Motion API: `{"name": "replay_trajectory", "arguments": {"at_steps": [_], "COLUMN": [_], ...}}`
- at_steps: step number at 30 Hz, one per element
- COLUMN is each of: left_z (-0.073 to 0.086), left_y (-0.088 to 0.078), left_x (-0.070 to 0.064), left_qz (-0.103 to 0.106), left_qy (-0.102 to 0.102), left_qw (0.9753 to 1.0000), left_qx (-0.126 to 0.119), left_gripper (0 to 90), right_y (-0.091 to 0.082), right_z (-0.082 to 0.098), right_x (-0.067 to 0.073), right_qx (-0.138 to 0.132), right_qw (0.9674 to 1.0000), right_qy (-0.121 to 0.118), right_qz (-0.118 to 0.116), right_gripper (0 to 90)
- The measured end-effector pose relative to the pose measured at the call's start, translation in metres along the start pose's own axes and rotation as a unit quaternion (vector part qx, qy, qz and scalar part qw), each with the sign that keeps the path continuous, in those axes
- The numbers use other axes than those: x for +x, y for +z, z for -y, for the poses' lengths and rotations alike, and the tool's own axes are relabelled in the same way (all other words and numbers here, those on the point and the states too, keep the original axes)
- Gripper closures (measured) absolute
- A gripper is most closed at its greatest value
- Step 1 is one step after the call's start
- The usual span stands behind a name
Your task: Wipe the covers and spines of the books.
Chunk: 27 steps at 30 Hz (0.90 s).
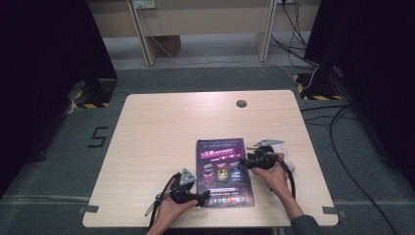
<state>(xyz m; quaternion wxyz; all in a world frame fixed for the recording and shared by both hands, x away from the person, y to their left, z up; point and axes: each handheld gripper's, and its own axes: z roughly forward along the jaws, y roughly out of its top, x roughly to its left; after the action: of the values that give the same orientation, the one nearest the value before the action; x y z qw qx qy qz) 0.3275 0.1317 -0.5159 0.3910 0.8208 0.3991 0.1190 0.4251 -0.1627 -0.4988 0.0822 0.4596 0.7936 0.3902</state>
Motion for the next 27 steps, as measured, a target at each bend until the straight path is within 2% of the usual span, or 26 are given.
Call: {"name": "replay_trajectory", "arguments": {"at_steps": [2,5,10,15,17,19,23,27], "left_z": [0.0,0.0,0.001,0.003,0.004,0.005,0.007,0.007], "left_y": [0.0,0.0,-0.002,-0.001,-0.002,-0.002,-0.002,-0.002], "left_x": [-0.002,-0.007,-0.016,-0.019,-0.019,-0.019,-0.019,-0.019], "left_qz": [0.006,0.006,0.028,0.024,0.022,0.023,0.022,0.021], "left_qy": [0.001,0.004,0.024,0.028,0.028,0.028,0.025,0.025], "left_qw": [1.0,1.0,0.9993,0.9993,0.9994,0.9994,0.9994,0.9994], "left_qx": [0.001,0.003,0.011,0.006,0.002,-0.002,-0.007,-0.008], "left_gripper": [24.1,22.7,25.4,25.5,25.3,25.3,25.3,25.3], "right_y": [0.004,0.01,0.012,0.013,0.011,0.01,0.005,0.001], "right_z": [0.0,0.001,0.0,0.001,0.002,0.003,0.008,0.013], "right_x": [-0.002,-0.006,-0.011,-0.014,-0.012,-0.01,-0.008,-0.011], "right_qx": [0.001,0.005,-0.011,-0.02,-0.016,-0.016,-0.013,-0.016], "right_qw": [1.0,0.9997,0.9981,0.9953,0.9951,0.9943,0.9938,0.9895], "right_qy": [0.004,0.021,0.057,0.088,0.09,0.099,0.103,0.131], "right_qz": [-0.004,-0.007,-0.02,-0.035,-0.038,-0.038,-0.042,-0.059], "right_gripper": [55.5,55.2,52.4,48.1,45.4,45.3,45.3,46.2]}}
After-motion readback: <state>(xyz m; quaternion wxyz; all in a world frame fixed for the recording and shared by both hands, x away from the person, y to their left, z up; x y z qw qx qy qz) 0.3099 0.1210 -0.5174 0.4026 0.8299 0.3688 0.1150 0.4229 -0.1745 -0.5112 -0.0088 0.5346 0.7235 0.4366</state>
